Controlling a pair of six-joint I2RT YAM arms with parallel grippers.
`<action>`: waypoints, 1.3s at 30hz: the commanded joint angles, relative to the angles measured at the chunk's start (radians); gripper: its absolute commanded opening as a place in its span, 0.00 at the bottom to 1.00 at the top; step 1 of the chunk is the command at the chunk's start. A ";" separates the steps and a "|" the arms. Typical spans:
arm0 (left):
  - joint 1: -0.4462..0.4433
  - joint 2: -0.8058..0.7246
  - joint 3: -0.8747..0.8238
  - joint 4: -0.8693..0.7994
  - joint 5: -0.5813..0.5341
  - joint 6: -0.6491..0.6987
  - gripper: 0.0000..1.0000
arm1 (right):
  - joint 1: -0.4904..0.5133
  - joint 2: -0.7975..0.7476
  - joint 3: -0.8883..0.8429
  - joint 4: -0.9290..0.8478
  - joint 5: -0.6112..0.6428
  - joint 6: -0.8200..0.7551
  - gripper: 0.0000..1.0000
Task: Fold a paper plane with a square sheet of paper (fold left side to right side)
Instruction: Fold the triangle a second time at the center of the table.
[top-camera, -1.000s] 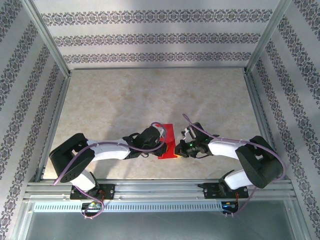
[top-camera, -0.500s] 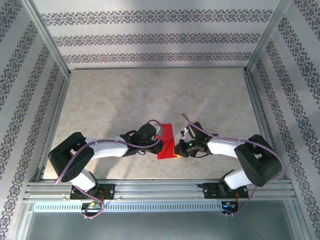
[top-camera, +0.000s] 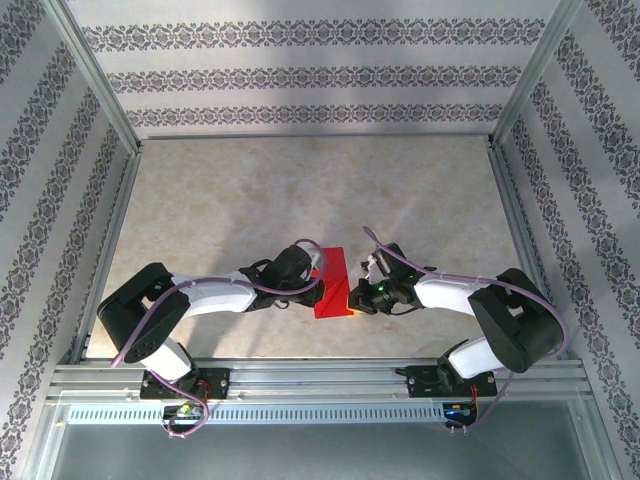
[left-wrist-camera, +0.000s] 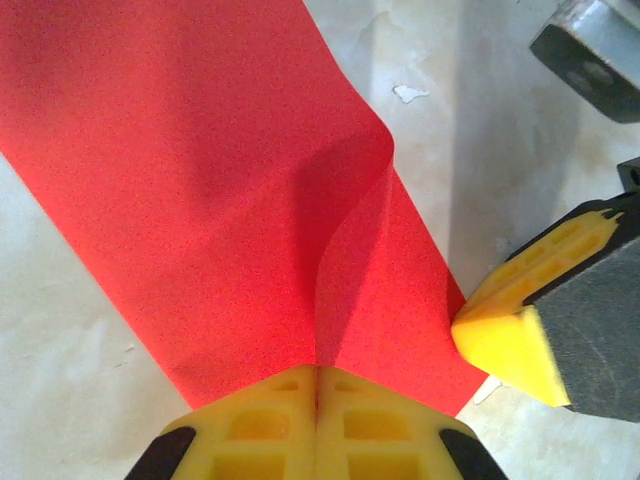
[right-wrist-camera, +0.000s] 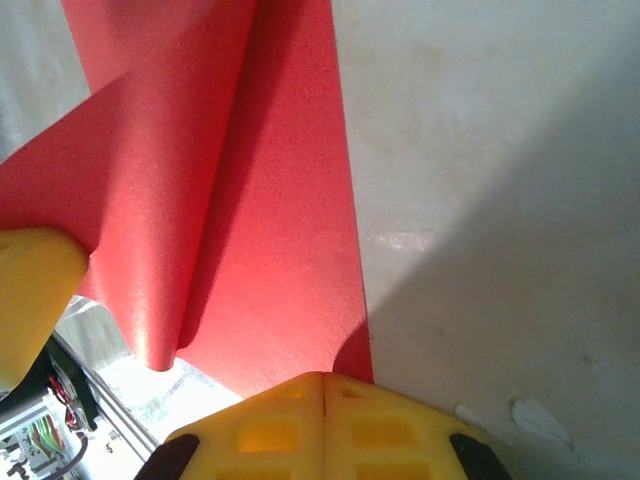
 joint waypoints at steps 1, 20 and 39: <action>0.019 0.020 0.007 -0.039 -0.018 0.033 0.00 | 0.012 0.030 -0.006 -0.065 0.052 -0.027 0.00; 0.025 0.039 0.023 -0.038 -0.035 0.056 0.00 | 0.012 0.030 -0.006 -0.072 0.054 -0.033 0.00; 0.033 0.052 0.039 -0.026 -0.041 0.073 0.00 | 0.011 0.032 -0.007 -0.075 0.057 -0.036 0.00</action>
